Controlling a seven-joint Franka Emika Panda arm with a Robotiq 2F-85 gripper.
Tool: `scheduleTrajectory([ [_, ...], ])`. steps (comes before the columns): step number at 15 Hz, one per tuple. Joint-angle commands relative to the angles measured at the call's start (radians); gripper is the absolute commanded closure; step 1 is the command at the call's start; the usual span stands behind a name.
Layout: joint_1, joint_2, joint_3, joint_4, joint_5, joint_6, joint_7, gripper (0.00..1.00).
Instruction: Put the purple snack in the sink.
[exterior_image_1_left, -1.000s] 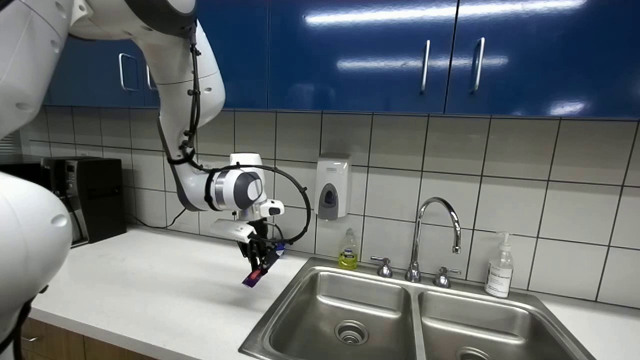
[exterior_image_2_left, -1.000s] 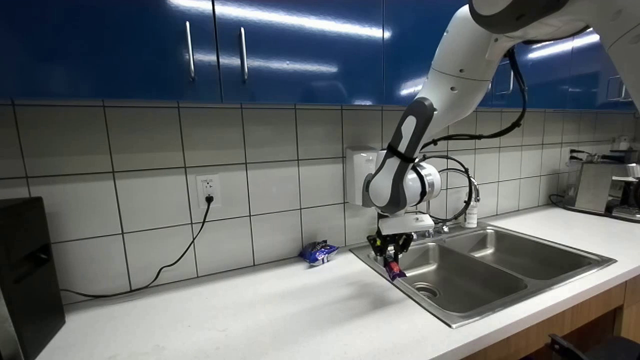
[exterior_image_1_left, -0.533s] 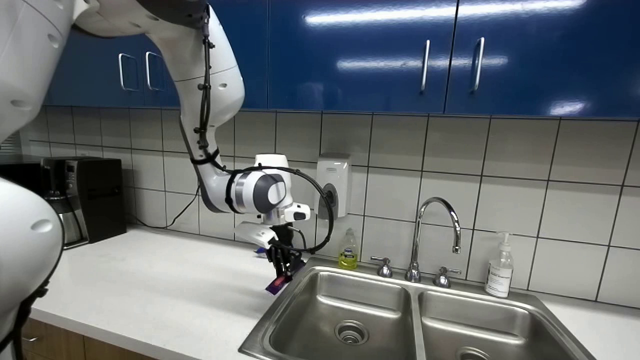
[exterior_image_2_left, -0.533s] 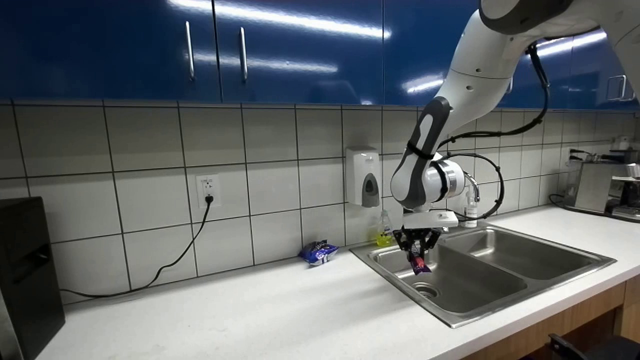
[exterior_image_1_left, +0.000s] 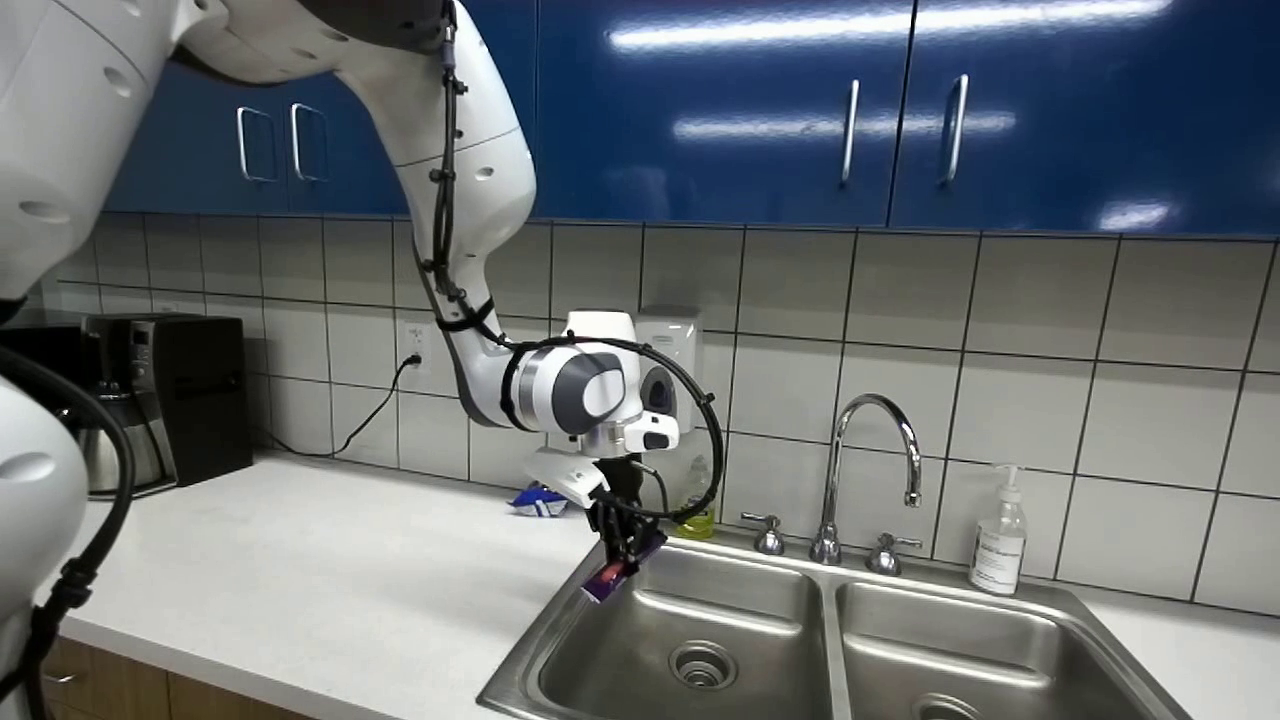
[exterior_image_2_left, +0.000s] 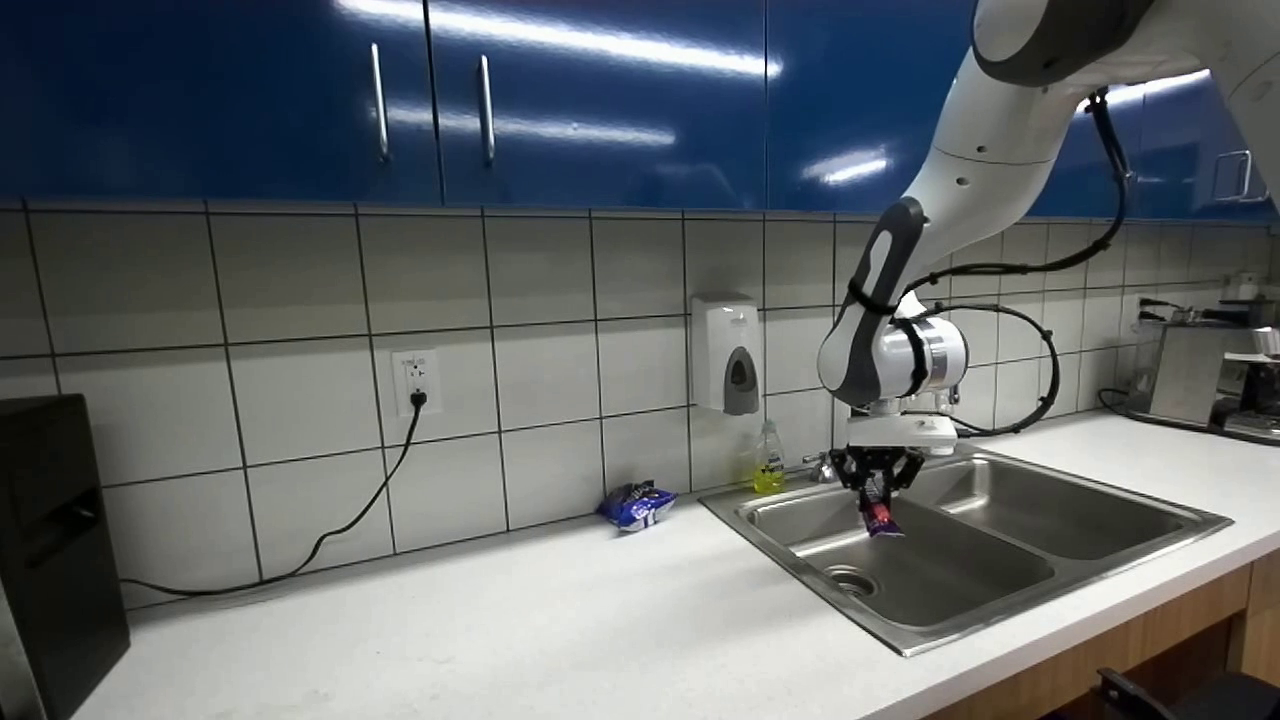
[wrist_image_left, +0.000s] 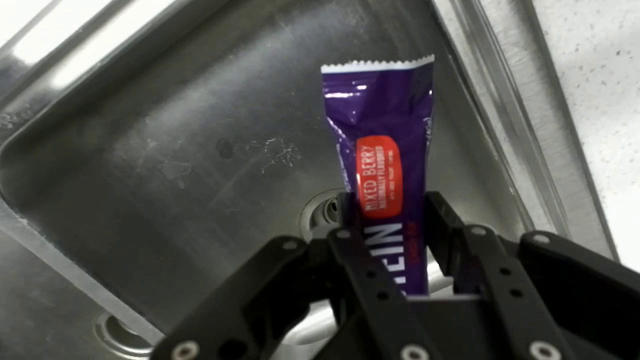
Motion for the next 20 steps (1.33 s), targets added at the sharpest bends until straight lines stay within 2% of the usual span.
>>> scheduleTrajectory([
  [1, -0.048, 0.07, 0.029, 0.086, 0.052, -0.036, -0.062, 0.88],
  [6, -0.089, 0.223, 0.055, 0.228, 0.09, -0.055, -0.097, 0.88],
  [12, -0.107, 0.414, 0.052, 0.425, 0.083, -0.129, -0.101, 0.88],
  [20, -0.108, 0.578, 0.049, 0.599, 0.076, -0.221, -0.096, 0.88],
])
